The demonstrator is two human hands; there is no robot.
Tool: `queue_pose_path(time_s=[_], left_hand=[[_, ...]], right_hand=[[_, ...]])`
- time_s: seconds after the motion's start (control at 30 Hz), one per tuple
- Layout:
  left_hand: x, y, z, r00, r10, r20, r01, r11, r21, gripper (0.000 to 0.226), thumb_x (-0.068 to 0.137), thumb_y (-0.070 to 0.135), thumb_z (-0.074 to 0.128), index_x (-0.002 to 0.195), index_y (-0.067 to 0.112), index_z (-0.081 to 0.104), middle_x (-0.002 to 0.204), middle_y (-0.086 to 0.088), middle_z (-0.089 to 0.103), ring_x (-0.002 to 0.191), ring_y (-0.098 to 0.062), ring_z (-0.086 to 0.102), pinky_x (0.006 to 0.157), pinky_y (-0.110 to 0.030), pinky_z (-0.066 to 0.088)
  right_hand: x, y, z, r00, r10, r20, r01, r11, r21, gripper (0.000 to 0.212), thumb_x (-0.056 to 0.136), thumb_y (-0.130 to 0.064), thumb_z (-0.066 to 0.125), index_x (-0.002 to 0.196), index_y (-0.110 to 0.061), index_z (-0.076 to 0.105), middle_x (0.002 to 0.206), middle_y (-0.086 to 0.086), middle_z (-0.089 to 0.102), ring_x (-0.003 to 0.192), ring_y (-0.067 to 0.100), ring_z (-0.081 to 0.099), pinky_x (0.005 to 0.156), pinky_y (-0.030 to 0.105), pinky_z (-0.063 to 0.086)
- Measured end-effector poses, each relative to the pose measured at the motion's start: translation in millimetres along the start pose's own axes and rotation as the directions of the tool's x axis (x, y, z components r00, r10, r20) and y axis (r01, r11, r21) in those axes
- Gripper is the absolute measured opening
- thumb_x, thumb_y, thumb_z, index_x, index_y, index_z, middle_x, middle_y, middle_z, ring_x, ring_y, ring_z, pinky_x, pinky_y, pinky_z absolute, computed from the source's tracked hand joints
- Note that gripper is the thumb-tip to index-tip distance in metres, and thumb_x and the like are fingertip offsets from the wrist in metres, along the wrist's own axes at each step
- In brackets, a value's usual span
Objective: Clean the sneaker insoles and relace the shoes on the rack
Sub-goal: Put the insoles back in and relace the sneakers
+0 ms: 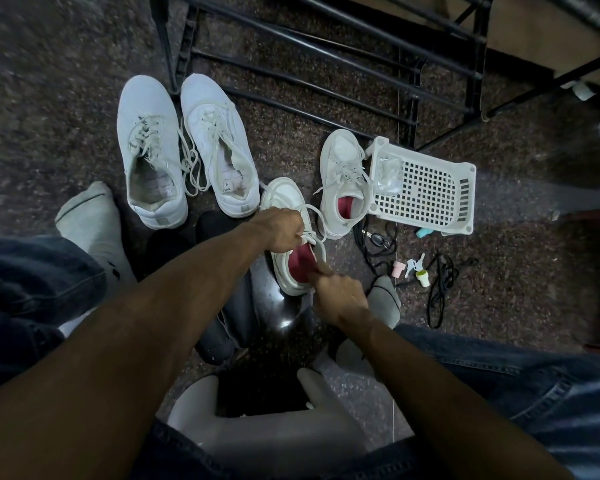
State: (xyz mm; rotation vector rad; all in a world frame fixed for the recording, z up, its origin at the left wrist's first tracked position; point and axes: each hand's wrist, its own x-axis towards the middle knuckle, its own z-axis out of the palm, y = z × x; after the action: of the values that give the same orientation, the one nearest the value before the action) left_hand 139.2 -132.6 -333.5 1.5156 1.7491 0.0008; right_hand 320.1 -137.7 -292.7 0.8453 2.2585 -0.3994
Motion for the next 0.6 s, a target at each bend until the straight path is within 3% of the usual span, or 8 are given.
queue_pose_path(time_s=[0.13, 0.3, 0.6], left_hand=[[-0.4, -0.8, -0.8, 1.0, 0.003, 0.005, -0.003, 1.0, -0.004, 0.029, 0.093, 0.036, 0.055, 0.106, 0.013, 0.066, 0.116, -0.01, 0.064, 0.106, -0.03, 0.059, 0.082, -0.033, 0.043], [1.0, -1.4, 0.8, 1.0, 0.014, 0.018, -0.014, 1.0, -0.004, 0.027, 0.093, 0.036, 0.054, 0.101, 0.014, 0.067, 0.113, -0.009, 0.065, 0.102, -0.029, 0.06, 0.078, -0.033, 0.044], [3.5, -4.3, 3.3, 0.999, 0.031, 0.012, -0.031, 0.999, -0.011, 0.024, 0.092, 0.034, 0.054, 0.093, 0.014, 0.067, 0.109, -0.007, 0.065, 0.097, -0.028, 0.061, 0.077, -0.034, 0.044]], right_hand=[[5.9, -4.2, 8.1, 0.996, -0.024, 0.088, 0.032, 0.996, -0.085, 0.04, 0.089, -0.017, 0.049, 0.13, -0.018, 0.045, 0.131, 0.007, 0.051, 0.103, 0.04, 0.061, 0.083, 0.047, 0.049], [22.9, -9.7, 11.9, 0.975, 0.034, 0.219, -0.046, 0.998, 0.05, 0.043, 0.086, -0.02, 0.053, 0.128, -0.017, 0.047, 0.126, 0.014, 0.059, 0.112, 0.04, 0.057, 0.089, 0.044, 0.046], [49.2, 2.9, 18.0, 0.958, 0.019, 0.288, -0.059, 0.99, 0.131, 0.039, 0.09, -0.03, 0.049, 0.128, -0.021, 0.053, 0.135, 0.01, 0.055, 0.121, 0.036, 0.053, 0.098, 0.042, 0.044]])
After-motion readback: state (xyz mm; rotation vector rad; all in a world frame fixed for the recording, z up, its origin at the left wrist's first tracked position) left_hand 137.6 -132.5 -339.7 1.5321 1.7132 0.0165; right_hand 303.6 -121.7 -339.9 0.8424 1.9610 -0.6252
